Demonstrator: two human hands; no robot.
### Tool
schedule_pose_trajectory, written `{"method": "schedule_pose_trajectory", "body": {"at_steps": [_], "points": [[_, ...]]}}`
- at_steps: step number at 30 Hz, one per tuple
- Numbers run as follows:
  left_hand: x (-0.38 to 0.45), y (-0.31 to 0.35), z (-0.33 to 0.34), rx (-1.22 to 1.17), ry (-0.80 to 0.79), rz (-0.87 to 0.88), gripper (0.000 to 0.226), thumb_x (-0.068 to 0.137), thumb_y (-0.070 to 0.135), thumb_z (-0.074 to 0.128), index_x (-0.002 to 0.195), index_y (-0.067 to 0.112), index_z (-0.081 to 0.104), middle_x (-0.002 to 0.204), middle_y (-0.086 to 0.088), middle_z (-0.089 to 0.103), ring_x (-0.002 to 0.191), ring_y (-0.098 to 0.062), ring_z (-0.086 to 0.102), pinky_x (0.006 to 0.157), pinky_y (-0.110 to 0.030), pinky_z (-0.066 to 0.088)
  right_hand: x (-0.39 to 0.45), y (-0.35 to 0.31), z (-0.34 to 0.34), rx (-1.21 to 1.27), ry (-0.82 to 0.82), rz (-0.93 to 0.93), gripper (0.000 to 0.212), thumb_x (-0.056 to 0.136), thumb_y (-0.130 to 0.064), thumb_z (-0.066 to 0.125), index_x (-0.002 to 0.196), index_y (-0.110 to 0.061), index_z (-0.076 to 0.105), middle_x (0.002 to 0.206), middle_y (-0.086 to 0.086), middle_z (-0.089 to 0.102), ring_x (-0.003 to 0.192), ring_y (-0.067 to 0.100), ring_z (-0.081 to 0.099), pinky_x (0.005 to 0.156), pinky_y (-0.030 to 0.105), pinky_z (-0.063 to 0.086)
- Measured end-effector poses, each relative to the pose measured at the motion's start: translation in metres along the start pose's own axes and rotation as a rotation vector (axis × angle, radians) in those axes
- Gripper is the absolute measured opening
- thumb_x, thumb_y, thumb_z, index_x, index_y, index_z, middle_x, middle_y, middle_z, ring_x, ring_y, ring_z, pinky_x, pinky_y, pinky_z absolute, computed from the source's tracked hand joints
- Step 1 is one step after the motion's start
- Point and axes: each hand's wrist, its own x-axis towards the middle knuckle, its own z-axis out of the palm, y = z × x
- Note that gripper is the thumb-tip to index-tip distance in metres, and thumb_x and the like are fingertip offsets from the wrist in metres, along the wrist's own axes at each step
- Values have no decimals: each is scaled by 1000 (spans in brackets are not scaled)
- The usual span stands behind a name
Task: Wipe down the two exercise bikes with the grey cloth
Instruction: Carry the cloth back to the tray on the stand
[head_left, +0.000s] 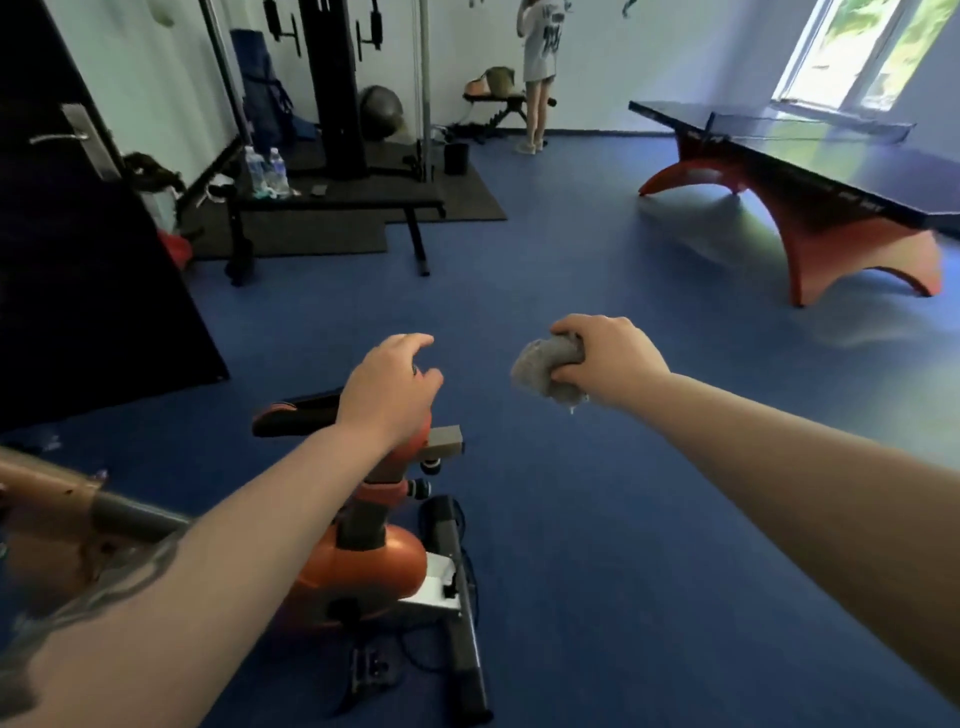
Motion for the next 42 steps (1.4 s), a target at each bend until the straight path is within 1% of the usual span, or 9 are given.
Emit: {"method": "schedule_pose_trajectory", "body": {"at_steps": [3, 8, 17, 20, 23, 28, 32, 36, 42], "points": [[13, 13, 21, -3, 15, -82, 44, 93, 28, 50, 136, 21, 45, 145, 2, 43, 130, -19, 42, 102, -38, 37, 28, 19, -6, 10, -29, -54, 47, 74, -25, 69, 119, -32, 57, 107, 0, 65, 94, 25, 61, 72, 36, 53], [46, 13, 37, 32, 73, -172, 46, 93, 29, 50, 137, 22, 44, 147, 4, 41, 133, -17, 40, 102, -36, 36, 88, 29, 4, 40, -89, -163, 49, 77, -25, 69, 123, -31, 55, 109, 0, 65, 95, 24, 61, 76, 37, 54], [151, -32, 40, 50, 310, -370, 45, 91, 28, 51, 135, 24, 45, 143, 3, 44, 127, -18, 44, 90, -32, 37, 232, 10, 37, 92, -160, -361, 46, 78, -24, 68, 122, -32, 55, 106, -1, 66, 89, 23, 63, 74, 40, 56], [179, -44, 39, 38, 331, -437, 45, 91, 28, 50, 136, 23, 45, 144, 3, 43, 127, -18, 44, 92, -32, 39, 280, -1, 45, 70, -240, -417, 46, 79, -24, 68, 122, -32, 55, 106, -1, 66, 89, 22, 62, 73, 38, 56], [208, -51, 33, 65, 368, -493, 46, 92, 30, 50, 137, 23, 44, 144, 4, 43, 123, -18, 46, 92, -33, 43, 326, -15, 49, 78, -263, -475, 44, 80, -25, 67, 122, -32, 55, 106, 0, 66, 88, 21, 62, 71, 37, 56], [252, -58, 30, 118, 408, -564, 46, 93, 30, 50, 138, 23, 42, 145, 3, 41, 124, -17, 45, 94, -32, 41, 401, -41, 58, 106, -298, -598, 47, 79, -25, 67, 124, -33, 54, 108, -1, 66, 89, 21, 63, 72, 39, 57], [297, -71, 20, 186, 517, -619, 45, 91, 28, 53, 136, 22, 45, 141, 1, 46, 122, -19, 48, 95, -36, 43, 473, -70, 68, 112, -285, -741, 49, 81, -26, 67, 127, -32, 52, 115, 2, 64, 95, 23, 62, 74, 40, 56], [330, -92, 6, 252, 656, -768, 45, 92, 28, 52, 136, 23, 44, 140, 0, 46, 118, -22, 51, 93, -41, 46, 541, -106, 78, 104, -300, -884, 49, 83, -27, 67, 129, -31, 50, 115, 4, 64, 94, 25, 62, 73, 40, 56], [382, -117, -16, 309, 715, -941, 45, 92, 26, 49, 136, 20, 44, 138, -5, 47, 112, -25, 54, 91, -41, 46, 623, -166, 91, 145, -358, -1079, 50, 86, -30, 62, 133, -31, 45, 120, 4, 63, 100, 26, 61, 78, 44, 55]]}}
